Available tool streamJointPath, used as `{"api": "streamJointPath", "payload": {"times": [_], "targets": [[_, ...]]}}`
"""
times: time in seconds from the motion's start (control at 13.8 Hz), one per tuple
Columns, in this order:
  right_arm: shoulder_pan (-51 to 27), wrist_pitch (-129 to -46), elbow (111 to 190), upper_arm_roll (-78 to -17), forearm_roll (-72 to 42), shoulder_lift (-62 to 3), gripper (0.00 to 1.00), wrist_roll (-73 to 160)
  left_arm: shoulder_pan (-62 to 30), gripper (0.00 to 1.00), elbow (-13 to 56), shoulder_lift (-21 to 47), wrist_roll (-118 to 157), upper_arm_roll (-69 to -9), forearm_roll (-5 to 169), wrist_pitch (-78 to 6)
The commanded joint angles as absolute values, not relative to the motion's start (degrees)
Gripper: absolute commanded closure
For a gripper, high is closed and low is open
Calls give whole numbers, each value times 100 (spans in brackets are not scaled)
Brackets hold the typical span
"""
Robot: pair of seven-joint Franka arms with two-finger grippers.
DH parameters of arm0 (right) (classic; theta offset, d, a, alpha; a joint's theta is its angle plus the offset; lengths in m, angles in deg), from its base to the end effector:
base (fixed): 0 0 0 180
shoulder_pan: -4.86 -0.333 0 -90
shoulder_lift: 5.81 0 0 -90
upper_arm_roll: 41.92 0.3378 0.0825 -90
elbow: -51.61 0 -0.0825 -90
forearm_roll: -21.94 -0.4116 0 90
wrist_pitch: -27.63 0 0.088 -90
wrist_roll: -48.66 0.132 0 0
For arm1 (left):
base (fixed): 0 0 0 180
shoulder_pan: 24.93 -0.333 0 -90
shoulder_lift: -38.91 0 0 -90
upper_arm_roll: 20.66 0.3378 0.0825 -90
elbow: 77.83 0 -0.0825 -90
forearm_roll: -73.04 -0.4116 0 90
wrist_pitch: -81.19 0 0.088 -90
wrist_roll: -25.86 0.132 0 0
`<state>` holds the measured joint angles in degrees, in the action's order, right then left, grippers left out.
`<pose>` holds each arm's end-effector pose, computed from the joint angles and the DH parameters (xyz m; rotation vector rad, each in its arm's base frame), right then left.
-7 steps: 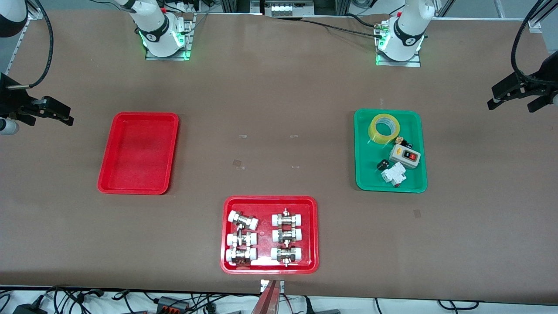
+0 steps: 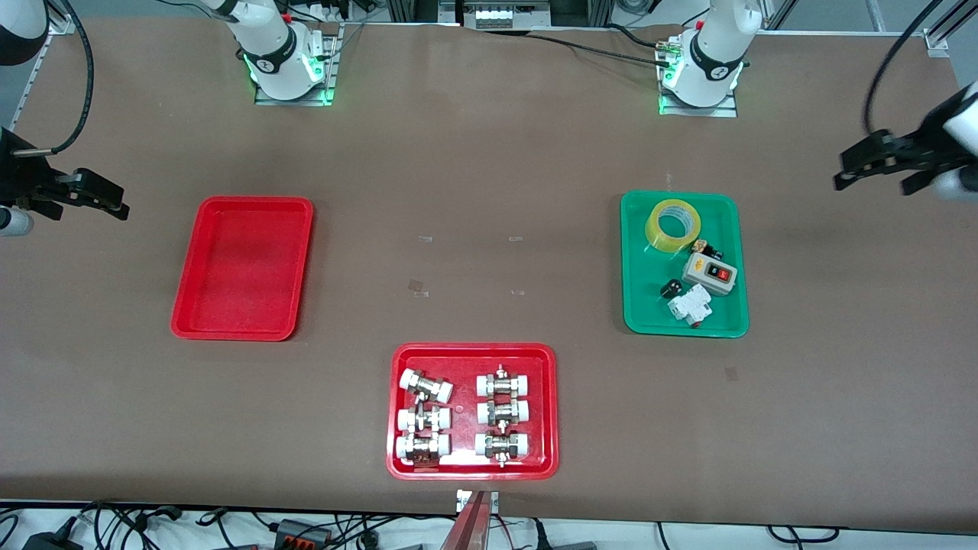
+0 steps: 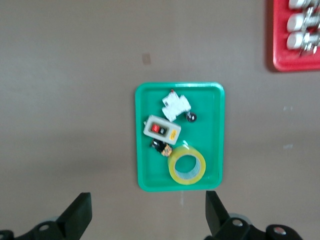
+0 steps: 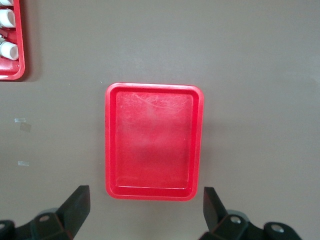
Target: Left arm passes tape to right arm into tray
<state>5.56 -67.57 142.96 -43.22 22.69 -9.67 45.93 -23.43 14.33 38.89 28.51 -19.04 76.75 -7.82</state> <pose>0.6100 -0.0225 0.5773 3.1270 0.0219 -0.0012 0.5777 -0.0074 0.6012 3.0737 -0.0668 -0.0826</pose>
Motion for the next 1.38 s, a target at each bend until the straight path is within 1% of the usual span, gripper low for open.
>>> {"api": "streamJointPath", "payload": {"times": [0.0, 0.15, 0.29, 0.58, 0.87, 1.24, 1.31], "targets": [[522, -6686, 14258, -4359, 2273, -967, 0, 4576, -2335, 0, 2295, 4031, 2788, -1995, 7673, -1310], [530, -6703, 14258, -4359, 2264, -967, 0, 4576, -2326, 0, 3199, 4189, 2788, -2030, 7673, -2028], [539, -6721, 14240, -4359, 2264, -976, 0, 4593, -2388, 0, 4157, 4260, 2771, -2311, 7664, -2864], [522, -6703, 14214, -4350, 2273, -976, 0, 4620, -2379, 0, 5477, 4164, 2613, -2505, 7664, -4156], [530, -6659, 14222, -4350, 2264, -976, 0, 4629, -2335, 0, 5954, 3585, 2315, -2672, 7664, -4756], [530, -6659, 14222, -4350, 2264, -994, 0, 4620, -2300, 0, 6516, 2908, 2278, -2699, 7664, -5950], [530, -6659, 14222, -4350, 2264, -994, 0, 4611, -2309, 2, 6543, 2811, 2278, -2699, 7664, -6048]]}}
